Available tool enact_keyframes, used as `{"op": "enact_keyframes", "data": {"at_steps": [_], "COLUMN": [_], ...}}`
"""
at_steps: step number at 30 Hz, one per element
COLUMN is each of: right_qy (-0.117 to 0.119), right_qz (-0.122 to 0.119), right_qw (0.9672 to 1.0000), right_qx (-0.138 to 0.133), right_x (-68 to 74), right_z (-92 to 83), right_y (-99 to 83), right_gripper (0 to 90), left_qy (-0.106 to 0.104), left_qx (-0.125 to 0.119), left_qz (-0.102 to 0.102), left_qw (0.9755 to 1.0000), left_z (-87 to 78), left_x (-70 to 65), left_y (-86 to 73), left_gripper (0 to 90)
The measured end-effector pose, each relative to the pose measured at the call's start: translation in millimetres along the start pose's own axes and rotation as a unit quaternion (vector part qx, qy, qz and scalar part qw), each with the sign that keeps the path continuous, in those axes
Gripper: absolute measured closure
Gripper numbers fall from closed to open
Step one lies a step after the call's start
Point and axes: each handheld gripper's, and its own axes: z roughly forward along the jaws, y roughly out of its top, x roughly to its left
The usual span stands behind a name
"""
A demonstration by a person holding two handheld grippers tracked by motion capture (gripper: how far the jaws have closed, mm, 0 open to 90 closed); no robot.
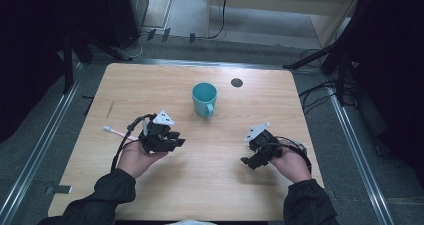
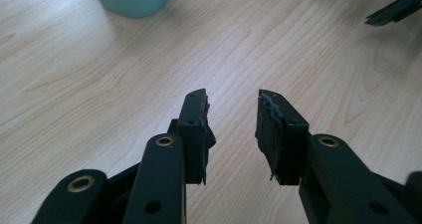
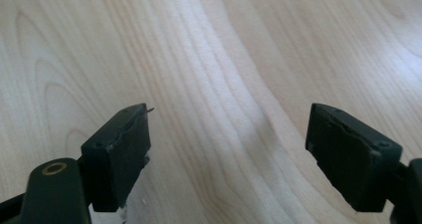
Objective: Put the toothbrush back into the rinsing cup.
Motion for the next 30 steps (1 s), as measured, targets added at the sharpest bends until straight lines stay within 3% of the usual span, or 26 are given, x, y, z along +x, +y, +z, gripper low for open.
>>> {"op": "enact_keyframes", "data": {"at_steps": [3,7,12,19,22,30], "right_qy": [-0.004,-0.003,0.001,0.002,0.002,0.004], "right_qz": [0.012,0.014,0.015,0.014,0.013,0.008], "right_qw": [0.9999,0.9999,0.9999,0.9999,0.9999,1.0000], "right_qx": [-0.005,-0.003,-0.001,0.001,0.002,0.000], "right_x": [-2.2,-2.1,-2.9,-2.0,-2.0,-2.1], "right_z": [-2.5,-2.7,-2.5,-2.7,-2.6,-1.9], "right_y": [-0.2,-0.2,0.1,2.1,2.2,3.2], "right_gripper": [17.5,17.5,17.5,17.7,17.7,17.7], "left_qy": [-0.004,-0.009,-0.018,-0.014,-0.031,-0.018], "left_qx": [-0.004,0.002,0.012,0.022,0.026,0.044], "left_qz": [-0.012,-0.014,-0.034,-0.035,-0.039,-0.054], "left_qw": [0.9999,0.9998,0.9992,0.9991,0.9984,0.9974], "left_z": [-1.3,-0.2,1.6,1.9,0.8,-6.1], "left_x": [2.9,5.3,10.6,11.9,15.2,27.0], "left_y": [-0.6,-1.5,-5.0,-8.7,-9.3,-9.9], "left_gripper": [68.1,66.6,66.6,67.4,74.8,83.7]}}
